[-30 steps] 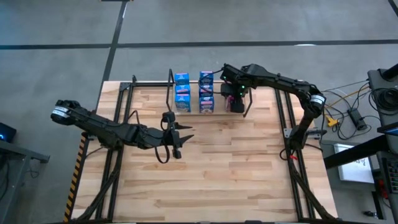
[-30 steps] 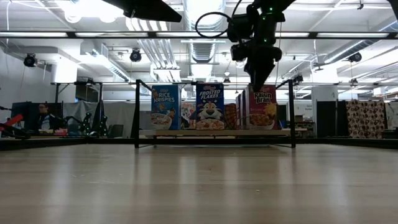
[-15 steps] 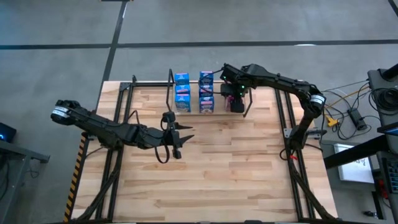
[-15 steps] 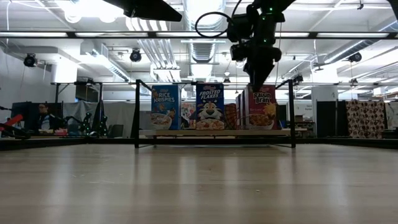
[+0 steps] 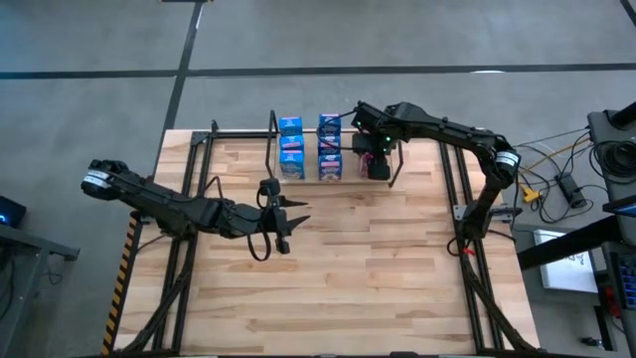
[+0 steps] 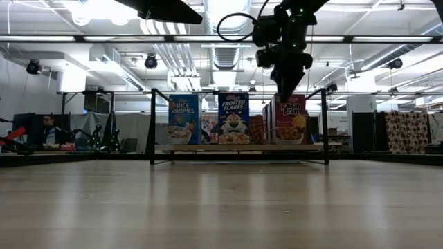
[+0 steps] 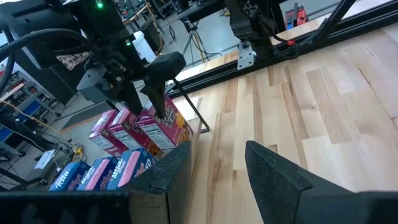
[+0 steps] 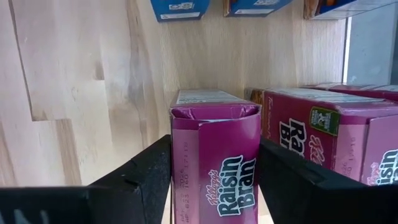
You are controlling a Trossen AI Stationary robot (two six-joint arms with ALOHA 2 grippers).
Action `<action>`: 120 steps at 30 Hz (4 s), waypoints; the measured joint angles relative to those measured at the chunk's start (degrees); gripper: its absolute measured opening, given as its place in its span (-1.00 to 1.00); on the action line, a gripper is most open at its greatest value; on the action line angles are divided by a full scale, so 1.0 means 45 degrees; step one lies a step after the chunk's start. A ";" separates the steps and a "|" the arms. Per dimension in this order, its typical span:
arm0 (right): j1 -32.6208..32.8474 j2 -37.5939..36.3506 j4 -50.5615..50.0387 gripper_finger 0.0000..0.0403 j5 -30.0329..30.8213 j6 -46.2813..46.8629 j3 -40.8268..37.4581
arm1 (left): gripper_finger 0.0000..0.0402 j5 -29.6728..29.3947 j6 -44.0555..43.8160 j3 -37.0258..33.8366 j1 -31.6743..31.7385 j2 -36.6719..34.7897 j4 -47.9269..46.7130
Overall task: Stack cereal on shelf
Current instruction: Put the purple cereal box on the shelf aligned with the other purple cereal box, then return to Home Position
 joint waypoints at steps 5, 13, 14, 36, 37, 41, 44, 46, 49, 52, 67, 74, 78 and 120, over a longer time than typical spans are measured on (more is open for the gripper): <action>0.0000 0.0000 0.0081 0.12 0.0015 -0.0009 0.0000 | -0.33 -0.0013 -0.0034 0.0000 0.0000 0.0000 -0.0002; 0.0066 -0.0021 -0.0869 0.28 0.0001 0.0224 0.0765 | -0.33 -0.0099 -0.0058 0.0000 -0.0022 -0.0124 -0.0804; 0.0105 -0.0031 -0.1212 0.29 -0.0057 0.0493 0.1019 | -0.33 -0.0099 -0.0197 -0.0002 -0.0046 -0.0215 -0.1127; 0.4346 -0.7279 0.9644 0.14 -0.1355 0.2277 -0.6759 | -0.33 -0.0056 -0.1340 -0.4112 -0.0399 -0.6547 -0.0249; 0.4455 -0.7595 1.0258 0.14 -0.1355 0.2351 -0.7310 | -0.33 -0.0051 -0.1410 -0.4267 -0.0398 -0.6736 -0.0152; 0.4590 -0.8633 1.2012 0.14 -0.1352 0.2645 -0.9096 | -0.33 -0.0041 -0.1477 -0.4785 -0.0398 -0.7349 0.0142; 0.4585 -0.9224 1.3144 0.13 -0.1345 0.2813 -1.0197 | -0.33 -0.0046 -0.1481 -0.4922 -0.0398 -0.7600 0.0155; 0.4588 -0.9522 1.3575 0.12 -0.1350 0.2823 -1.0770 | -0.33 -0.0041 -0.1481 -0.4936 -0.0398 -0.7685 0.0165; 0.4585 -0.9860 1.4192 0.11 -0.1350 0.2801 -1.1504 | -0.33 -0.0046 -0.1433 -0.4944 -0.0398 -0.7713 0.0160; 0.4585 -1.0236 1.5097 0.10 -0.1351 0.2574 -1.2410 | -0.33 -0.0045 -0.1145 -0.5015 -0.0396 -0.7802 -0.0257; 0.4580 -1.4096 1.6726 0.09 -0.1375 0.2794 -1.5562 | -0.33 -0.0075 -0.1625 -0.6647 -0.0389 -1.0474 0.0085; 0.4580 -1.5392 1.6905 0.09 -0.1399 0.3008 -1.6528 | -0.33 -0.0080 -0.1773 -0.7045 -0.0393 -1.1326 0.0136; 0.4580 -1.5960 1.7312 0.09 -0.1404 0.3079 -1.7047 | -0.33 -0.0075 -0.1756 -0.7271 -0.0393 -1.1677 0.0124; 0.4577 -2.0877 1.6015 0.09 -0.1579 0.3123 -1.9791 | -0.33 -0.2336 -0.2296 -0.9537 -0.0379 -1.5997 -0.1471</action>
